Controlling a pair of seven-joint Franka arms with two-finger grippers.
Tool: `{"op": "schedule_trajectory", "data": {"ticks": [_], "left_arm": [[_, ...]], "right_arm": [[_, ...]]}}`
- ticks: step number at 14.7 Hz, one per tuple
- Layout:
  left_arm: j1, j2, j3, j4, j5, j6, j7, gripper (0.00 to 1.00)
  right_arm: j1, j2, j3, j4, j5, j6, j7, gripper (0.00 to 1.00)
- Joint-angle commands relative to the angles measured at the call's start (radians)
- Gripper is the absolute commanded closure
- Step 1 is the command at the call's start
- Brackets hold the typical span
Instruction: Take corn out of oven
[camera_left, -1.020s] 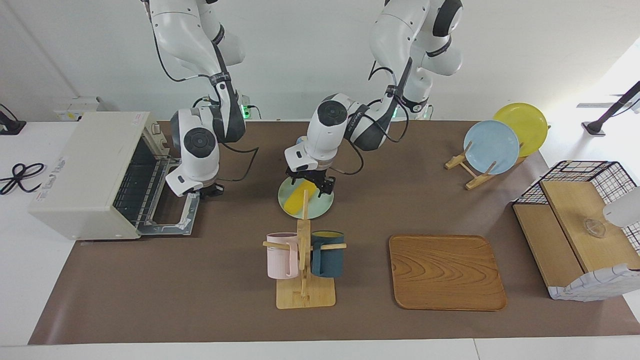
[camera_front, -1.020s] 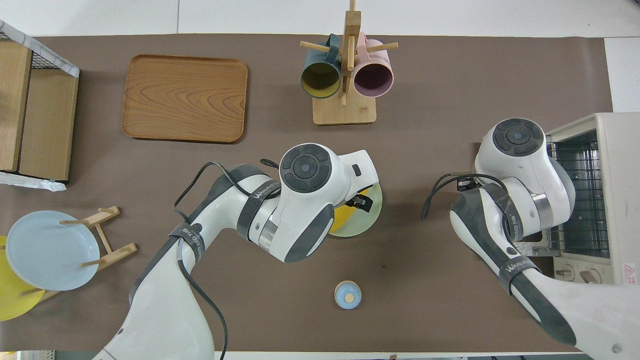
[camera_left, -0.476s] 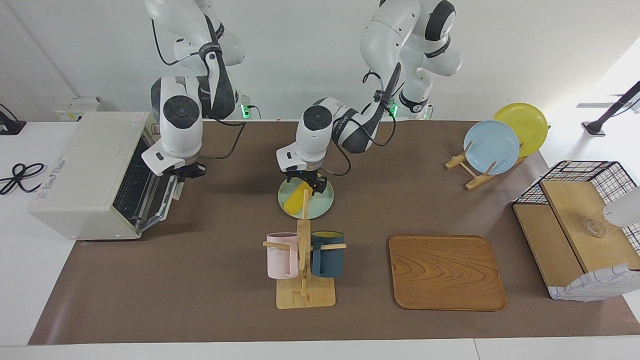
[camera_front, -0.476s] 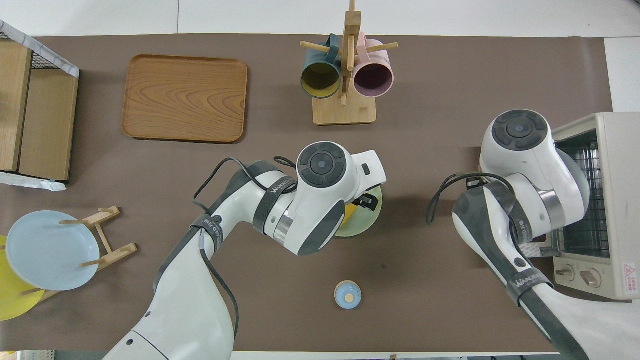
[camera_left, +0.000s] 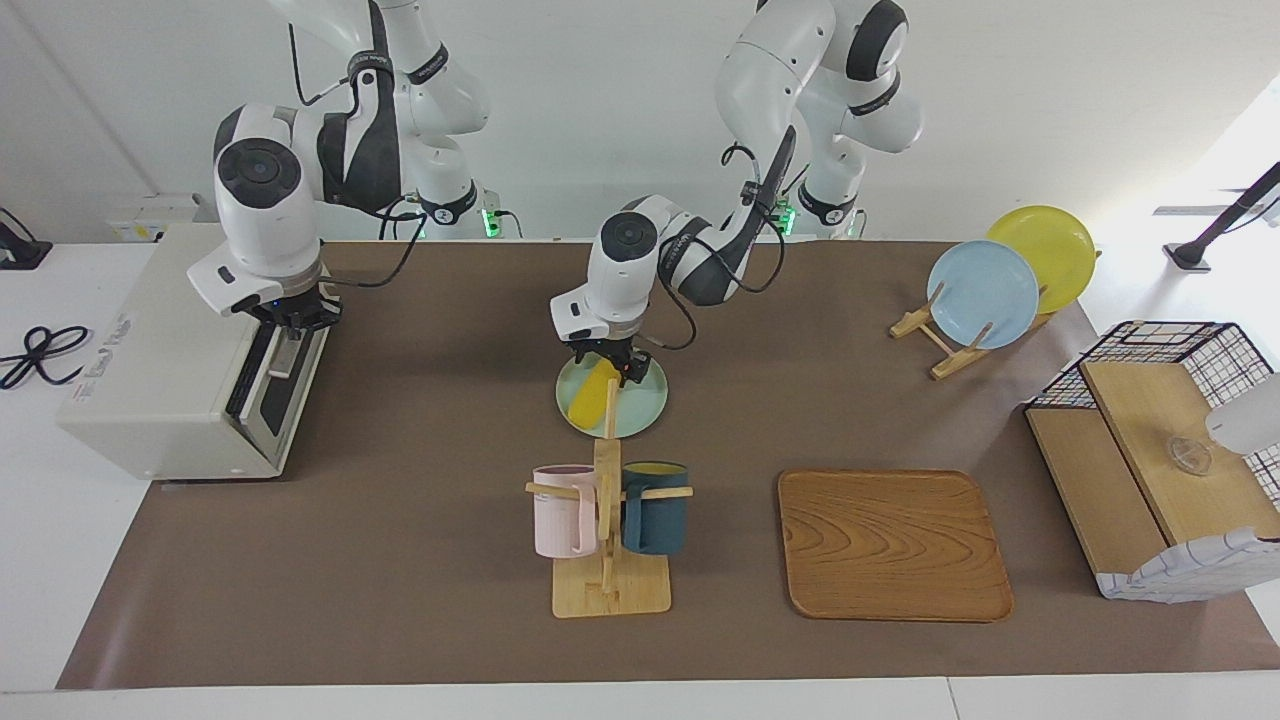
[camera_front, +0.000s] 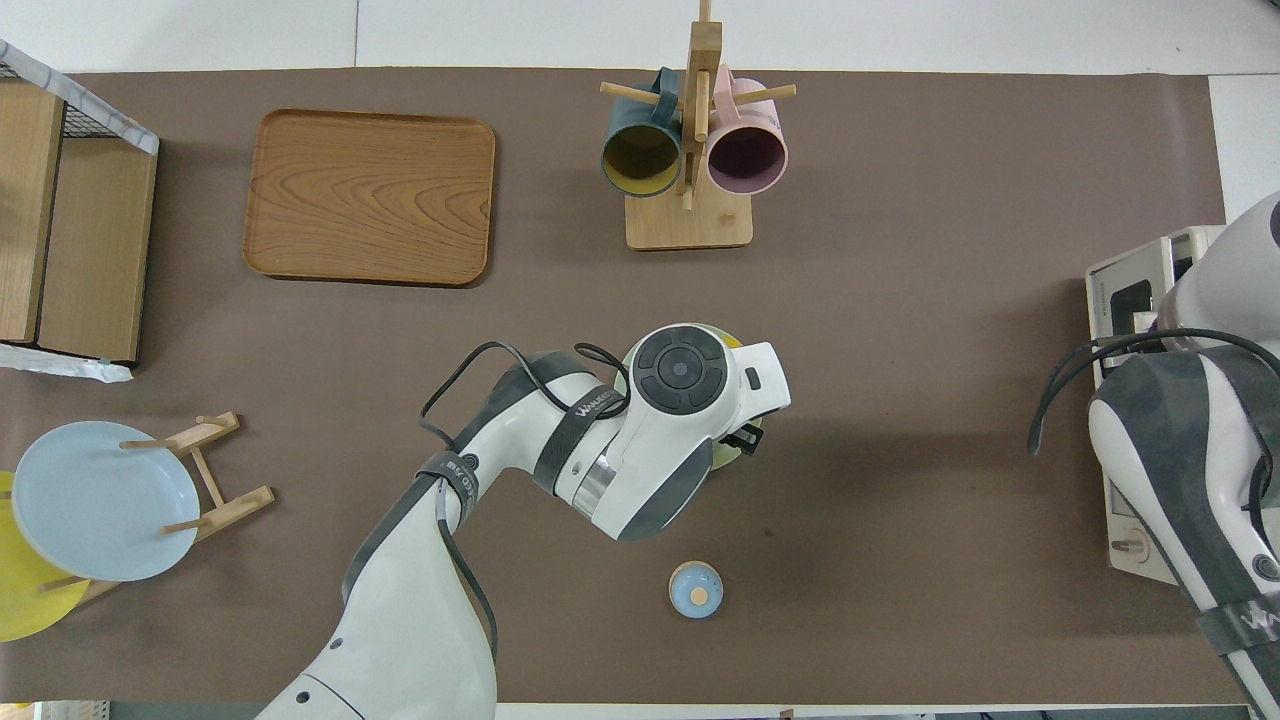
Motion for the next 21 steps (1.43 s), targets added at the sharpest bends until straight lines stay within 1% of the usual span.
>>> {"op": "schedule_trajectory", "data": {"ticks": [1, 4, 5, 7, 8, 9, 10, 12, 14, 15, 16, 17, 18, 19, 20, 21], "left_arm": [[0.001, -0.006, 0.010, 0.000, 0.001, 0.002, -0.046, 1.00], [0.016, -0.019, 0.018, 0.005, -0.001, -0.016, -0.079, 1.00], [0.047, -0.029, 0.016, 0.008, -0.002, -0.034, -0.079, 1.00], [0.093, -0.098, 0.018, 0.005, -0.019, -0.083, -0.074, 1.00], [0.125, -0.129, 0.016, 0.001, -0.027, -0.103, -0.082, 1.00], [0.143, -0.155, 0.018, 0.000, -0.027, -0.123, -0.083, 1.00], [0.175, -0.173, 0.020, 0.003, -0.027, -0.157, -0.083, 1.00], [0.258, -0.175, 0.020, 0.018, -0.019, -0.176, -0.074, 1.00], [0.355, -0.166, 0.020, 0.035, -0.016, -0.176, -0.059, 1.00], [0.404, -0.163, 0.018, 0.037, -0.016, -0.177, -0.032, 1.00], [0.438, -0.158, 0.018, 0.040, -0.018, -0.176, -0.005, 1.00], [0.481, -0.151, 0.018, 0.052, -0.019, -0.176, 0.002, 1.00], [0.513, -0.128, 0.018, 0.072, -0.015, -0.177, 0.004, 1.00], [0.531, -0.105, 0.018, 0.102, -0.013, -0.179, 0.004, 1.00], [0.564, -0.074, 0.018, 0.148, -0.011, -0.185, 0.010, 1.00], [0.587, -0.025, 0.018, 0.197, 0.004, -0.195, 0.044, 1.00]], "right_arm": [[-0.012, -0.015, 0.003, -0.035, -0.010, -0.048, -0.015, 1.00], [-0.013, -0.012, 0.002, 0.025, 0.022, -0.111, -0.043, 1.00], [-0.012, -0.012, 0.002, 0.049, 0.022, -0.136, -0.060, 1.00], [-0.002, -0.010, 0.003, 0.116, 0.028, -0.208, -0.061, 1.00], [-0.001, -0.010, 0.006, 0.150, 0.043, -0.235, -0.063, 1.00], [-0.004, -0.012, 0.006, 0.187, 0.087, -0.258, -0.064, 1.00], [-0.004, -0.010, 0.005, 0.227, 0.132, -0.284, -0.064, 1.00], [-0.005, -0.007, 0.006, 0.281, 0.175, -0.334, -0.066, 1.00], [-0.016, -0.004, 0.003, 0.328, 0.273, -0.369, -0.089, 0.90], [-0.019, -0.002, 0.002, 0.342, 0.305, -0.389, -0.089, 0.83], [-0.015, -0.002, 0.002, 0.342, 0.309, -0.391, -0.087, 0.74], [-0.012, -0.002, 0.002, 0.344, 0.309, -0.391, -0.087, 0.70], [-0.013, -0.002, 0.003, 0.347, 0.313, -0.391, -0.089, 0.63], [-0.013, -0.002, 0.005, 0.350, 0.318, -0.391, -0.091, 0.62], [-0.012, -0.005, 0.003, 0.347, 0.330, -0.392, -0.091, 0.56], [-0.012, -0.007, 0.003, 0.345, 0.345, -0.392, -0.089, 0.28]]}}
